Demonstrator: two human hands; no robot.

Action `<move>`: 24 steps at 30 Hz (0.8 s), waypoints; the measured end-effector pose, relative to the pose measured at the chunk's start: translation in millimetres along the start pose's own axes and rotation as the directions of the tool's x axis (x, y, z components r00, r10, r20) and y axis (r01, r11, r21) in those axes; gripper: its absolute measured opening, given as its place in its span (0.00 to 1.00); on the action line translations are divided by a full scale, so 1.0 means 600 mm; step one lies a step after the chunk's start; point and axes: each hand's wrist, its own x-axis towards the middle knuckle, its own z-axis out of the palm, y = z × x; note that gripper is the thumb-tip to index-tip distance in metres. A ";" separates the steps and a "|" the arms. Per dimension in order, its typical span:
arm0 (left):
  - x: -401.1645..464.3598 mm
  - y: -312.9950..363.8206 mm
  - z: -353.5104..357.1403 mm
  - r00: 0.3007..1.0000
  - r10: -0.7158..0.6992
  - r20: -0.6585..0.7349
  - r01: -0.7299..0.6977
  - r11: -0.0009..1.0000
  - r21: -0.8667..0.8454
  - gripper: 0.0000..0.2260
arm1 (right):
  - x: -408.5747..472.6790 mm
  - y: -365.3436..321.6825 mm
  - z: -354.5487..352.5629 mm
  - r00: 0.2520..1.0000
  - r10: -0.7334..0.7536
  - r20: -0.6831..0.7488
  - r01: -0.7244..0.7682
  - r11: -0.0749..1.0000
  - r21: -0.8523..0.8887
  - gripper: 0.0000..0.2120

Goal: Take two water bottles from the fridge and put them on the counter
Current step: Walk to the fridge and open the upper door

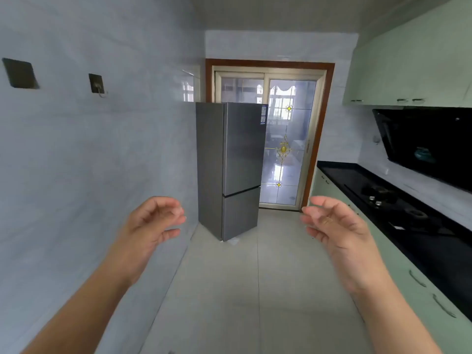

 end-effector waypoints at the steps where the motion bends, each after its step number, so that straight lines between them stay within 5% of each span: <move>1: 0.018 -0.009 -0.005 1.000 0.001 0.009 -0.001 1.000 0.006 0.24 | 0.016 0.011 0.008 1.000 -0.003 -0.007 0.003 1.000 -0.020 0.31; 7: 0.175 -0.079 -0.031 0.999 0.008 0.040 -0.006 0.998 -0.068 0.29 | 0.141 0.077 0.060 0.999 -0.022 -0.026 0.021 0.999 -0.047 0.31; 15: 0.411 -0.139 -0.027 0.993 -0.020 0.112 0.032 0.994 -0.104 0.13 | 0.311 0.135 0.109 0.996 -0.033 -0.085 0.025 0.995 -0.101 0.31; 24: 0.599 -0.254 0.037 0.993 -0.050 0.106 0.060 0.994 -0.090 0.28 | 0.504 0.258 0.072 0.996 0.016 -0.090 -0.025 0.996 -0.091 0.33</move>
